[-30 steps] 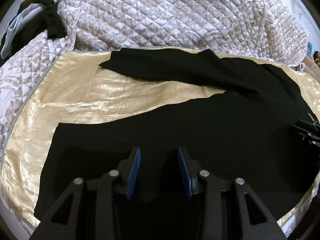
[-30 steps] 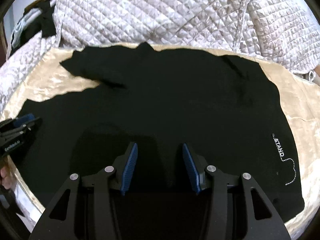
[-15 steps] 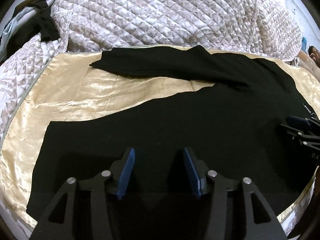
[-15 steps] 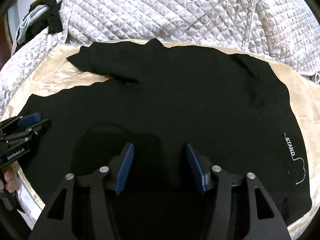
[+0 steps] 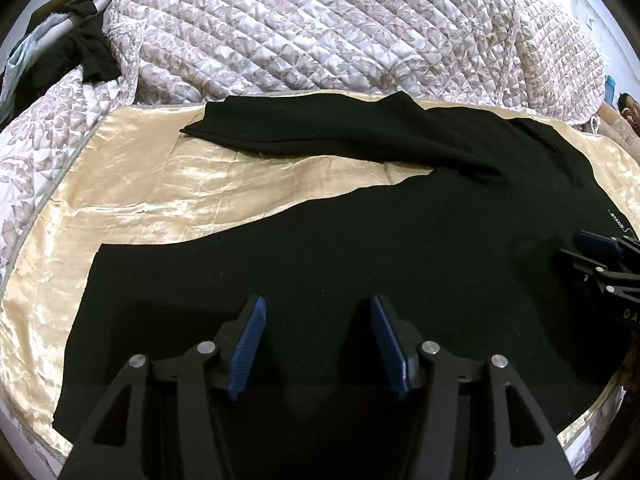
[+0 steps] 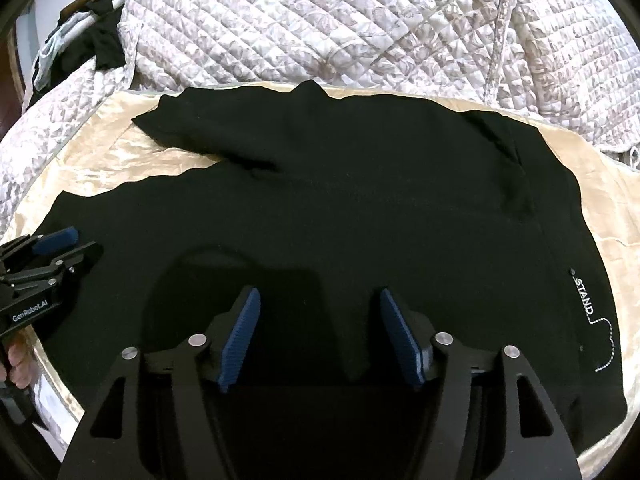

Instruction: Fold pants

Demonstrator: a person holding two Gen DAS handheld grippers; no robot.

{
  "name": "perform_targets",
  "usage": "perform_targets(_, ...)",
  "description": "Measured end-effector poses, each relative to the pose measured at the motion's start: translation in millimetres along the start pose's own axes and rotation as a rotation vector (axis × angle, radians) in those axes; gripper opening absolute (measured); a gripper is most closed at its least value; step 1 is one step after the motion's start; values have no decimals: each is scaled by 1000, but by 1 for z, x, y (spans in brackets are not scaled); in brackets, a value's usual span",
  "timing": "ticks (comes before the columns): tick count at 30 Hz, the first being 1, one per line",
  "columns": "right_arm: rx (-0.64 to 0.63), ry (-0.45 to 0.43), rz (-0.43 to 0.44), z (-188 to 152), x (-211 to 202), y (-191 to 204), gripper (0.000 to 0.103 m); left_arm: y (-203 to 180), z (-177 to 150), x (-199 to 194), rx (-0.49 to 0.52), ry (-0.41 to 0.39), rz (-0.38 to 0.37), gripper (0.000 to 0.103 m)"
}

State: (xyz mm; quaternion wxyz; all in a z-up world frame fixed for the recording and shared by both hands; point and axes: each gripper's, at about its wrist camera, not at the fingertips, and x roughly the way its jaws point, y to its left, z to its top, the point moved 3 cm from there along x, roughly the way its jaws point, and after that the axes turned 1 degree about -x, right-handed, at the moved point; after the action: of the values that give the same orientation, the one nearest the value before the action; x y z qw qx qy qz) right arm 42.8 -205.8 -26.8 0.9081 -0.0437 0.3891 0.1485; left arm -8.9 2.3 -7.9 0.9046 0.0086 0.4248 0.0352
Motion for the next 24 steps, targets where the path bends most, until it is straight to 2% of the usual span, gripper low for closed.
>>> perform_targets(7,32,-5,14,3,-4,-3,64,0,2,0,-10,8,-9,58)
perform_targets(13,71,19,18,9,-8,-16,64,-1,17,-1,-1,9,-20,58)
perform_targets(18,71,34,26,27,-12,-29,64,-1,43,2,20,8,-37,58)
perform_targets(24,52,47,37,63,-1,-51,64,1,95,27,50,9,-75,58)
